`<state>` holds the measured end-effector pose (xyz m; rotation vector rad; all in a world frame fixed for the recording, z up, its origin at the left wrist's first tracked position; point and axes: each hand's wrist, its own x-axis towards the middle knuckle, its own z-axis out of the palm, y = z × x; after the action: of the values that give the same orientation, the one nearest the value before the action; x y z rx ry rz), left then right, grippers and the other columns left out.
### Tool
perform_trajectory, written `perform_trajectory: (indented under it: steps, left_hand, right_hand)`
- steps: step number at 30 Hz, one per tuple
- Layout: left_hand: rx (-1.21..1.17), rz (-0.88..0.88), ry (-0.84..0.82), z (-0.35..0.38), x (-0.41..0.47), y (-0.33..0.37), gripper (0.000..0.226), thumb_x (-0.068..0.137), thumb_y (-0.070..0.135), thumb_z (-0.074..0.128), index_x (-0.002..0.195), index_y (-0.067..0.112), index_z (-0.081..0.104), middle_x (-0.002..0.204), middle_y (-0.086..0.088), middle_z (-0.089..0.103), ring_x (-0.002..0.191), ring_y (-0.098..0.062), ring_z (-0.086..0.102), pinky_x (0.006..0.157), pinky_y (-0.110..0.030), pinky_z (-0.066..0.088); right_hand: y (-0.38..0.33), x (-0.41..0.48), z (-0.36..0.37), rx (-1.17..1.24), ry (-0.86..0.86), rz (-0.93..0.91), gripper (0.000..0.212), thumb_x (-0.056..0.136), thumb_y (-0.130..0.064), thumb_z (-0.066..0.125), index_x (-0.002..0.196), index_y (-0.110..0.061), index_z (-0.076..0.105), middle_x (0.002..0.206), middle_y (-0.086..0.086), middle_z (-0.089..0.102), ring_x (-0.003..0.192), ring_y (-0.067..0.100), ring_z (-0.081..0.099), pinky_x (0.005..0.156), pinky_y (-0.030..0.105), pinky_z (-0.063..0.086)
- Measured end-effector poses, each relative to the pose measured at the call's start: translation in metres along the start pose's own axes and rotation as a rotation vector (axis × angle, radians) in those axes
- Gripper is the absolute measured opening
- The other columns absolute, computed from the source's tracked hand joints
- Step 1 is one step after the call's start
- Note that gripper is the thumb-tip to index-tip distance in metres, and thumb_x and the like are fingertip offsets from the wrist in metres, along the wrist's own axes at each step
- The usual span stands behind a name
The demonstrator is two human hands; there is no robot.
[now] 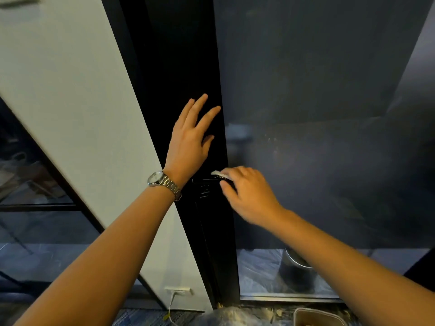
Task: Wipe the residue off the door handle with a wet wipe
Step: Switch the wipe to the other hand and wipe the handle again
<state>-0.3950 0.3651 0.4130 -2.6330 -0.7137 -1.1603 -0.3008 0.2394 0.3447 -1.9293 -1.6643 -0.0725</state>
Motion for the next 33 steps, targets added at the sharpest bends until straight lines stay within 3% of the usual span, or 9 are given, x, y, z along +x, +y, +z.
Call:
perform_trajectory:
  steps: [3, 7, 11, 16, 20, 24, 27, 30, 33]
  left_hand:
    - [0.092, 0.007, -0.009, 0.007, 0.006, -0.004, 0.062, 0.087, 0.022, 0.058, 0.142, 0.022, 0.028, 0.154, -0.01, 0.018, 0.142, -0.034, 0.01, 0.111, -0.052, 0.018]
    - [0.095, -0.01, 0.043, 0.01, 0.021, -0.003, 0.056, 0.093, 0.033, 0.044, 0.144, 0.022, 0.022, 0.155, -0.011, 0.015, 0.143, -0.033, 0.006, 0.113, -0.048, 0.007]
    - [0.11, -0.005, 0.067, 0.019, 0.022, -0.007, 0.054, 0.095, 0.035, 0.039, 0.144, 0.023, 0.02, 0.155, -0.011, 0.014, 0.142, -0.033, 0.005, 0.114, -0.048, 0.005]
    - [0.08, -0.009, 0.101, 0.025, 0.025, -0.006, 0.054, 0.095, 0.031, 0.04, 0.144, 0.02, 0.02, 0.154, -0.015, 0.014, 0.141, -0.036, 0.003, 0.111, -0.045, -0.004]
    - [0.067, -0.004, 0.129, 0.028, 0.027, -0.006, 0.053, 0.096, 0.03, 0.04, 0.144, 0.016, 0.022, 0.153, -0.019, 0.015, 0.14, -0.04, 0.003, 0.109, -0.045, -0.007]
    - [0.083, -0.005, 0.151, 0.031, 0.027, -0.007, 0.052, 0.097, 0.033, 0.038, 0.144, 0.015, 0.023, 0.152, -0.023, 0.015, 0.139, -0.043, 0.004, 0.107, -0.031, -0.017]
    - [0.092, 0.002, 0.147, 0.03, 0.026, -0.009, 0.053, 0.098, 0.035, 0.037, 0.144, 0.015, 0.022, 0.152, -0.023, 0.015, 0.139, -0.042, 0.004, 0.106, -0.026, -0.02]
    - [0.07, 0.013, 0.132, 0.029, 0.025, -0.009, 0.053, 0.098, 0.036, 0.037, 0.144, 0.015, 0.021, 0.152, -0.022, 0.014, 0.139, -0.042, 0.003, 0.107, -0.027, -0.017]
    - [0.074, 0.003, 0.149, 0.029, 0.026, -0.008, 0.052, 0.098, 0.035, 0.036, 0.144, 0.014, 0.022, 0.152, -0.024, 0.014, 0.139, -0.043, 0.003, 0.105, -0.024, -0.021]
  right_hand:
    - [-0.009, -0.008, 0.015, -0.114, 0.043, -0.094, 0.054, 0.09, -0.035, 0.029, 0.128, -0.005, 0.052, 0.12, 0.01, 0.059, 0.108, 0.027, 0.053, 0.098, 0.034, 0.032]
    - [-0.016, -0.003, 0.028, -0.127, 0.05, -0.132, 0.054, 0.091, -0.037, 0.031, 0.13, -0.004, 0.049, 0.118, 0.01, 0.057, 0.106, 0.025, 0.05, 0.098, 0.035, 0.034]
    - [0.007, 0.004, 0.008, -0.22, 0.086, -0.068, 0.049, 0.092, -0.04, 0.025, 0.1, -0.008, 0.061, 0.091, 0.008, 0.063, 0.083, 0.028, 0.057, 0.072, 0.037, 0.043]
    - [0.029, 0.004, -0.007, -0.222, 0.038, 0.107, 0.037, 0.102, -0.034, 0.022, 0.089, -0.01, 0.048, 0.083, 0.005, 0.056, 0.078, 0.025, 0.055, 0.057, 0.031, 0.032]
    - [0.0, 0.023, 0.021, -0.364, 0.283, 0.17, 0.047, 0.089, -0.029, 0.031, 0.056, -0.008, 0.057, 0.051, 0.007, 0.056, 0.048, 0.025, 0.054, 0.043, 0.025, 0.03]
    - [-0.024, 0.031, 0.043, -0.445, 0.239, 0.164, 0.043, 0.083, -0.033, 0.026, 0.063, -0.019, 0.061, 0.06, 0.001, 0.061, 0.056, 0.019, 0.056, 0.059, 0.029, 0.042]
    - [-0.027, 0.026, 0.047, -0.42, 0.192, 0.076, 0.038, 0.083, -0.029, 0.024, 0.076, -0.02, 0.061, 0.072, 0.0, 0.059, 0.066, 0.018, 0.054, 0.062, 0.031, 0.038]
    - [0.005, 0.014, 0.037, -0.288, 0.281, -0.043, 0.035, 0.085, -0.026, 0.027, 0.077, -0.013, 0.058, 0.072, 0.006, 0.059, 0.065, 0.026, 0.053, 0.063, 0.035, 0.031]
    - [0.013, 0.007, 0.027, -0.293, 0.309, 0.089, 0.043, 0.087, -0.041, 0.029, 0.073, -0.012, 0.058, 0.069, 0.007, 0.06, 0.064, 0.025, 0.054, 0.06, 0.034, 0.041]
